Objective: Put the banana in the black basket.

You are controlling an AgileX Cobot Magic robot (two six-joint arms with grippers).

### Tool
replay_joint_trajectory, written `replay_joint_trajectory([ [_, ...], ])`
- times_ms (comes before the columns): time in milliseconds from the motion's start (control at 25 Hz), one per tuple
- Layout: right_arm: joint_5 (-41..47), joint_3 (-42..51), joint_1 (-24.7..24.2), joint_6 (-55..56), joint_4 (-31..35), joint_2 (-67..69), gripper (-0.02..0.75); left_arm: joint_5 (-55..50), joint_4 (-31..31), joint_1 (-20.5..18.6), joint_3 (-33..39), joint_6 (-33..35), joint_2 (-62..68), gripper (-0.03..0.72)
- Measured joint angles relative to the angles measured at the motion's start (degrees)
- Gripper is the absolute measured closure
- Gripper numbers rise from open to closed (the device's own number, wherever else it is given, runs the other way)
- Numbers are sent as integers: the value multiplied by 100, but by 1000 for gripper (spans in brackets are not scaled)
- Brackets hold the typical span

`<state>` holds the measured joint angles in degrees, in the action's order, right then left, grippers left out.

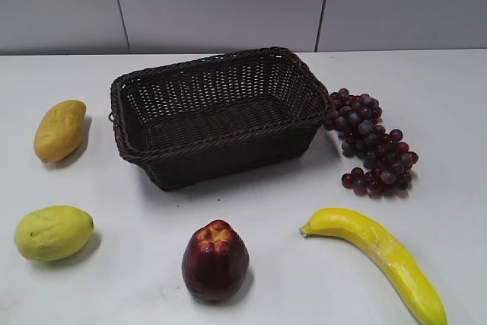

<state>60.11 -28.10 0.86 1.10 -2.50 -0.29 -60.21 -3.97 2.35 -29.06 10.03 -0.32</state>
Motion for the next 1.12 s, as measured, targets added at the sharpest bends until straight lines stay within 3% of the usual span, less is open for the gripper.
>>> replay_joint_trajectory([
  [800, -30, -12, 0, 11, 90, 6, 147, 0, 0, 0, 0, 0, 0, 207],
  [1120, -1726, -158, 0, 13, 361, 824, 115, 0, 0, 0, 0, 0, 0, 207],
])
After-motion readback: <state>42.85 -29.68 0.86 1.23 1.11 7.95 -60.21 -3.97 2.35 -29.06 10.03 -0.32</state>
